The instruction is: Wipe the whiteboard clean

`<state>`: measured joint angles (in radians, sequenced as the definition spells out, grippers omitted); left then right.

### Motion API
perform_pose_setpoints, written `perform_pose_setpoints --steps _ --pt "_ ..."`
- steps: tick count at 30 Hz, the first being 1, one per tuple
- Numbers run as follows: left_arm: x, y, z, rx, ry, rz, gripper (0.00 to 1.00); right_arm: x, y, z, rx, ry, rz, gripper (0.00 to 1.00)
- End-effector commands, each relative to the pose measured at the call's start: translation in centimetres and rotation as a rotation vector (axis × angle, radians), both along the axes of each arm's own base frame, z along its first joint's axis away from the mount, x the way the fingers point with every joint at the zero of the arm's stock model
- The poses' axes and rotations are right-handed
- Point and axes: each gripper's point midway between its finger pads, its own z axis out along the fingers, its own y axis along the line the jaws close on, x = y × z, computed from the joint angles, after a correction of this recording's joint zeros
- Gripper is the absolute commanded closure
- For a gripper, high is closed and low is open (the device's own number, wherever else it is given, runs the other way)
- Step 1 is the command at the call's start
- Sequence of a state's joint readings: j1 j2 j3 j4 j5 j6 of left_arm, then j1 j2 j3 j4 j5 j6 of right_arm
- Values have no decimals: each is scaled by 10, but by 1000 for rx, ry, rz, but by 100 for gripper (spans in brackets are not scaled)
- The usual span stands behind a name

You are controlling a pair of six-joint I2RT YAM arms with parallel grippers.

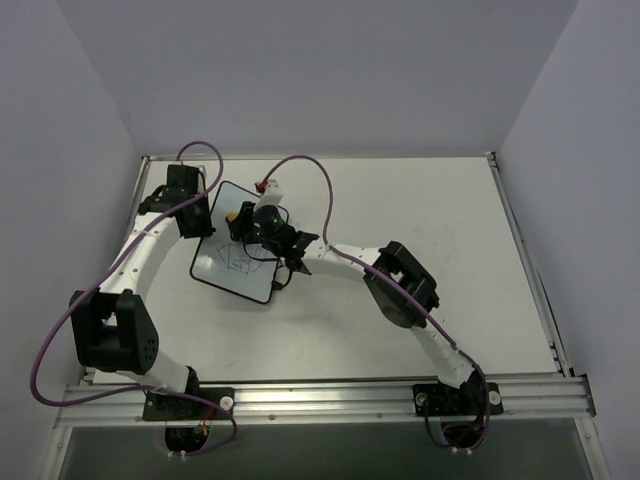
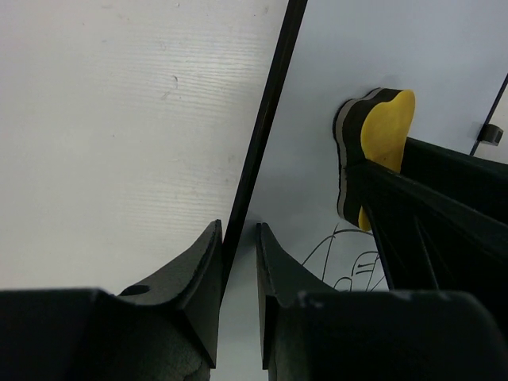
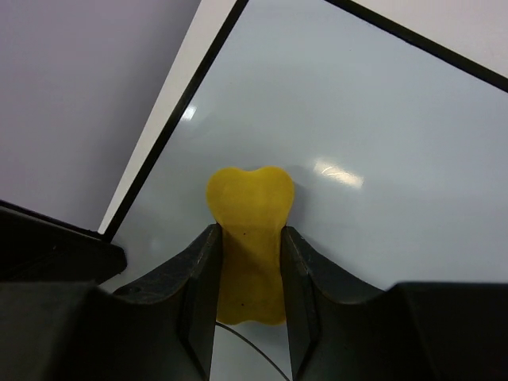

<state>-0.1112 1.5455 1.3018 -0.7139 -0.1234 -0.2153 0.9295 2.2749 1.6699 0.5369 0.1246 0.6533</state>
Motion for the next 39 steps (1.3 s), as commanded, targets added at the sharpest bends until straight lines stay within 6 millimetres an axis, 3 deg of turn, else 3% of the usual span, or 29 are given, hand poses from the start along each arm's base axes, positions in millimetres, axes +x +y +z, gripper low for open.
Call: perform_pose_setpoints --steps 1,5,6,10,13,24,29,36,39 --pt "-22 -3 -33 22 133 -16 98 -39 2 -51 -94 115 89 100" --pt "-22 -4 -32 22 130 -18 98 -27 -29 -73 -99 167 44 100" --pt "-22 -3 -32 23 130 -15 98 -25 -44 -87 -125 188 23 100" --pt "-22 -4 -31 22 128 -15 98 -28 -69 -107 -162 215 -1 100" --pt "-22 -4 -31 27 129 -16 98 -36 -81 -120 -189 229 -7 100" --pt "-24 -7 -28 45 122 0 98 -55 -102 -136 -226 241 -36 100" --pt "-25 -12 -26 65 120 19 98 -68 -91 -135 -222 228 -10 100" --pt "-26 -14 -27 86 120 19 98 -103 -39 -113 -214 173 80 100" --pt "-27 -14 -26 86 120 19 98 -128 -16 -100 -196 157 132 100"
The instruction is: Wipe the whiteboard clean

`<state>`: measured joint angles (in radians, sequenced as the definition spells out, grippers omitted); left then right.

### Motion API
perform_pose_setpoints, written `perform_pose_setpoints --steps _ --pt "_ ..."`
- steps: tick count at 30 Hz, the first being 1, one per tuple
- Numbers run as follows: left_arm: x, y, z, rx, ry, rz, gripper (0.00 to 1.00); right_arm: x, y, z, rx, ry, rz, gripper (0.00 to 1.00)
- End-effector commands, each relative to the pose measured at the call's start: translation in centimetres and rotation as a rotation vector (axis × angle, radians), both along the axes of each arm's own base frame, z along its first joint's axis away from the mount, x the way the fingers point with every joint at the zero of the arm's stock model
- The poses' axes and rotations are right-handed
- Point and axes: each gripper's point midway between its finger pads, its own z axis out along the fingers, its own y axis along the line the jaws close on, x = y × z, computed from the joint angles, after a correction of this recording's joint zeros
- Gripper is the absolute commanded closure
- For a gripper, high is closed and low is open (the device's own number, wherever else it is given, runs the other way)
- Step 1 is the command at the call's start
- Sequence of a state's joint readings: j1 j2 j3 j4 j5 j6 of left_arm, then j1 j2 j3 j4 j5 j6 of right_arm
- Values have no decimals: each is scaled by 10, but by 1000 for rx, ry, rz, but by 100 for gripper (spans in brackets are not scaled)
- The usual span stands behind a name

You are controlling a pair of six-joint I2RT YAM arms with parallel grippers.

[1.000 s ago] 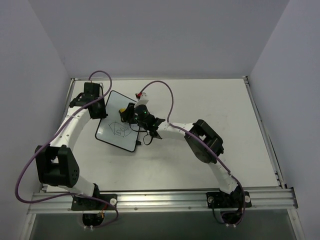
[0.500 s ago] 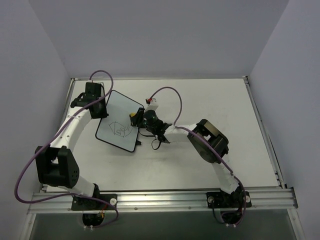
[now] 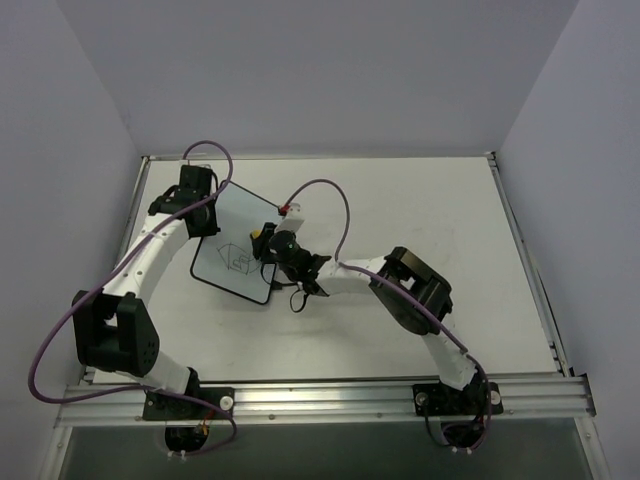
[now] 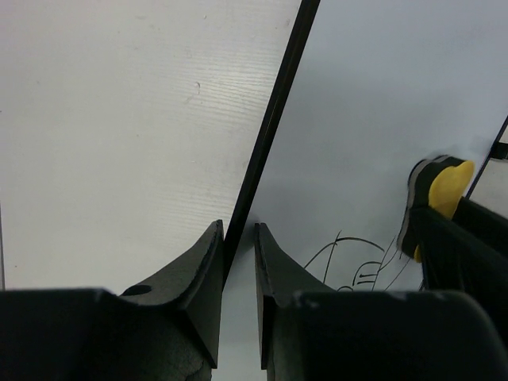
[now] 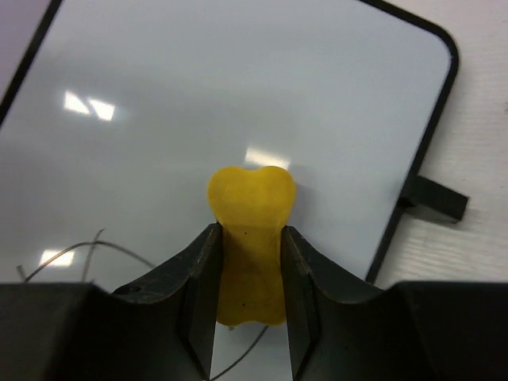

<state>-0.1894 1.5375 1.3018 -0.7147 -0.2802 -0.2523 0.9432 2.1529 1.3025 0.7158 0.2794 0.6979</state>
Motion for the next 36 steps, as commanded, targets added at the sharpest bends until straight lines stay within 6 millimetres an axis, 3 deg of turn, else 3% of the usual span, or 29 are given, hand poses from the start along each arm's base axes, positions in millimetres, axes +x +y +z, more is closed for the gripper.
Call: perform_pose_setpoints --steps 1,5,10,18,25,36 --pt "-25 -11 -32 -20 150 -15 98 -119 57 -48 -134 143 306 100" --pt "-25 -11 -33 -20 150 -19 98 -142 70 -46 -128 147 348 100" --pt "-26 -12 -31 -21 145 -24 98 -143 60 -69 -131 194 341 100" --pt "-26 -13 -29 -19 139 -27 98 -110 4 -98 -113 262 239 100" --pt "-26 -12 -29 -15 138 -26 98 -112 -41 -135 -148 327 173 100" --pt "-26 -11 -29 -9 140 -28 98 -96 -86 -152 -231 341 39 100"
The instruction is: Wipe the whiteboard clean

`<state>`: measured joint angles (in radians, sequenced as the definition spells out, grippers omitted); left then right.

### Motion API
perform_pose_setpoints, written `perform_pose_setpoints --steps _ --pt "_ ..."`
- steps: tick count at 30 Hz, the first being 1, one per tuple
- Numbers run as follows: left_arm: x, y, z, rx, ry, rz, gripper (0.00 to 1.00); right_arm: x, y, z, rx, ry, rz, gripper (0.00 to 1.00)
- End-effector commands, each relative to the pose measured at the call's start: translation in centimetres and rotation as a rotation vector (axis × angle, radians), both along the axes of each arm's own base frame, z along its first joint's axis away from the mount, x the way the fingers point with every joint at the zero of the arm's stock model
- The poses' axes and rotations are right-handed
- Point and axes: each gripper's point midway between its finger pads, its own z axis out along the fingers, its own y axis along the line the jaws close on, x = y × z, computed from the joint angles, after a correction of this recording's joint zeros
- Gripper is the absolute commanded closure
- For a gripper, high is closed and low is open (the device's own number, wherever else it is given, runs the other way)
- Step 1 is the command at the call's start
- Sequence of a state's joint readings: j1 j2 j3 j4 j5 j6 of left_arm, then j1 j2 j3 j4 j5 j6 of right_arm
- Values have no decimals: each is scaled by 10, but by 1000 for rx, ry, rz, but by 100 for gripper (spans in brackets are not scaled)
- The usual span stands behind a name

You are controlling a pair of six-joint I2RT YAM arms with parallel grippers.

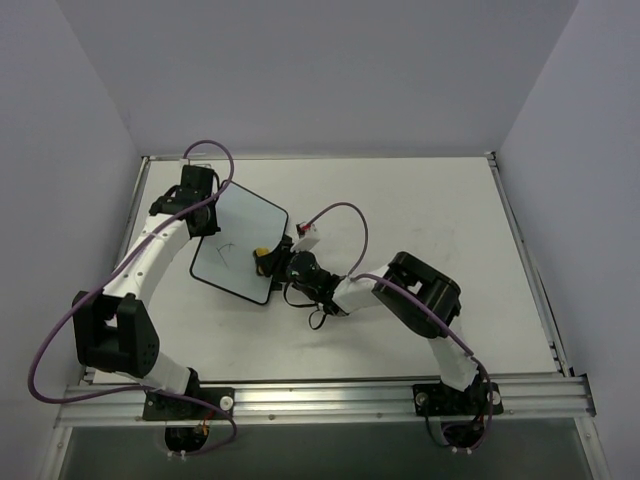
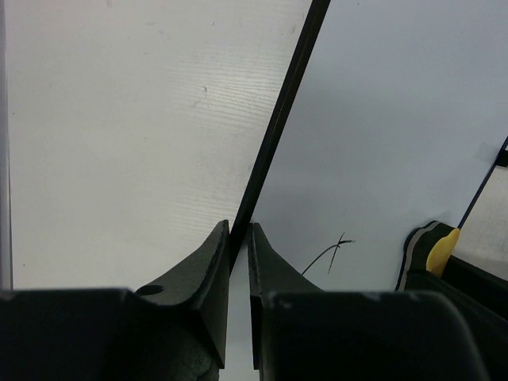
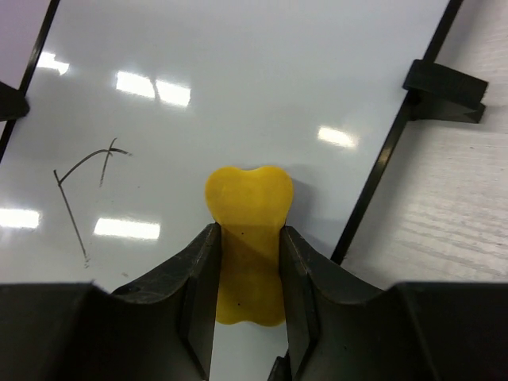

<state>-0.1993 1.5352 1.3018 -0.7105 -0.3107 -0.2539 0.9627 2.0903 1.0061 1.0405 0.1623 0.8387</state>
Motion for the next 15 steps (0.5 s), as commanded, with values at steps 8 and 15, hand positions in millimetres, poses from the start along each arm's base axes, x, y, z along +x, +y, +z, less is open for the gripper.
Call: perform_pose_setpoints --steps 8,15 --pt "-27 -13 -31 -32 152 -39 98 -32 -91 -141 -449 288 -38 100" --pt "-26 -15 -31 -36 150 -43 98 -34 -51 -115 -470 213 27 100"
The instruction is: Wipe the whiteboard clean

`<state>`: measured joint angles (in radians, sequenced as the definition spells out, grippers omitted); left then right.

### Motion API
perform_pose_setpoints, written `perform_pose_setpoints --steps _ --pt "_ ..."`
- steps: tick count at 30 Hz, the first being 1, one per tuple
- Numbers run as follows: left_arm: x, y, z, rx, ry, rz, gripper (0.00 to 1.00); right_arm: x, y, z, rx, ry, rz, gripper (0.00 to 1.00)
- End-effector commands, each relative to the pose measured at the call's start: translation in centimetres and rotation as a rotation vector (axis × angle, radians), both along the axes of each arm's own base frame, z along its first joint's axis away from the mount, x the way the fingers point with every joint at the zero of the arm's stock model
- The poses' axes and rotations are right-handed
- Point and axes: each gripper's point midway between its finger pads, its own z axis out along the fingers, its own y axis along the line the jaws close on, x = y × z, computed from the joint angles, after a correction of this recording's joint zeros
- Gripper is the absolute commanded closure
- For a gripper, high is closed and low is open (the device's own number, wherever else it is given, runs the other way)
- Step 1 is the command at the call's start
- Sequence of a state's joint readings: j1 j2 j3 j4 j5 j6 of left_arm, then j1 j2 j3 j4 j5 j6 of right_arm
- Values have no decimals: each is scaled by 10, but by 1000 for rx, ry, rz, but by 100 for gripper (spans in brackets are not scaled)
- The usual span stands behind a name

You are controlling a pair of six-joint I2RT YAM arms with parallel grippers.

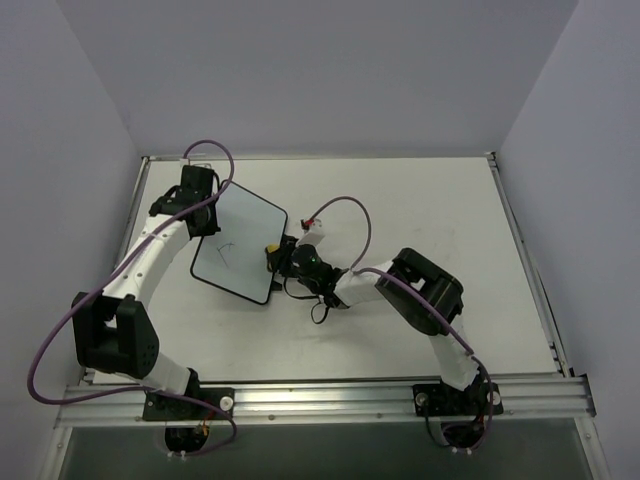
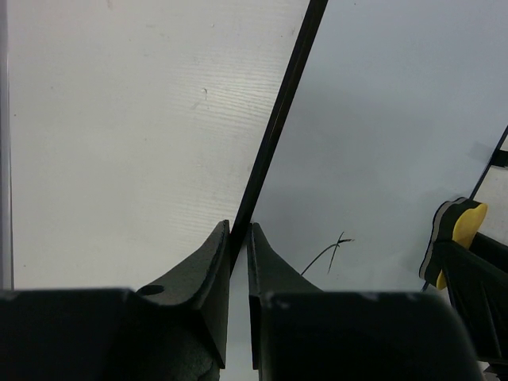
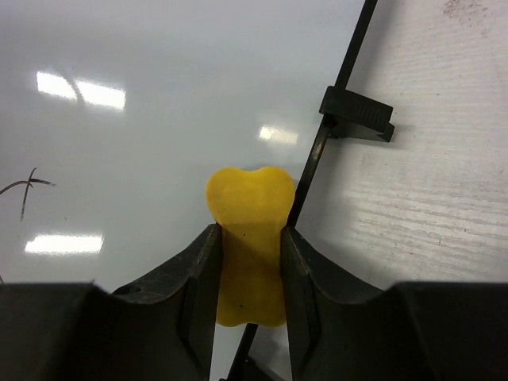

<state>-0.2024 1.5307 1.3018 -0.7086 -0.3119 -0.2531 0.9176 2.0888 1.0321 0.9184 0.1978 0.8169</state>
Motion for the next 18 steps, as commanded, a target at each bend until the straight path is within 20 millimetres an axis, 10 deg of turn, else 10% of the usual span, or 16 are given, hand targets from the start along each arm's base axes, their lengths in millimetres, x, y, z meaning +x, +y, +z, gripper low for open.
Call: perform_pose_setpoints --steps 1,8,18 --pt "-27 -14 -34 -37 158 -41 98 -64 -14 -94 -365 184 123 100" --pt "-27 -16 -34 -34 161 -47 98 -89 66 -62 -317 118 252 100" --pt "-26 -17 -33 -34 156 -49 98 -126 112 -29 -253 70 361 100"
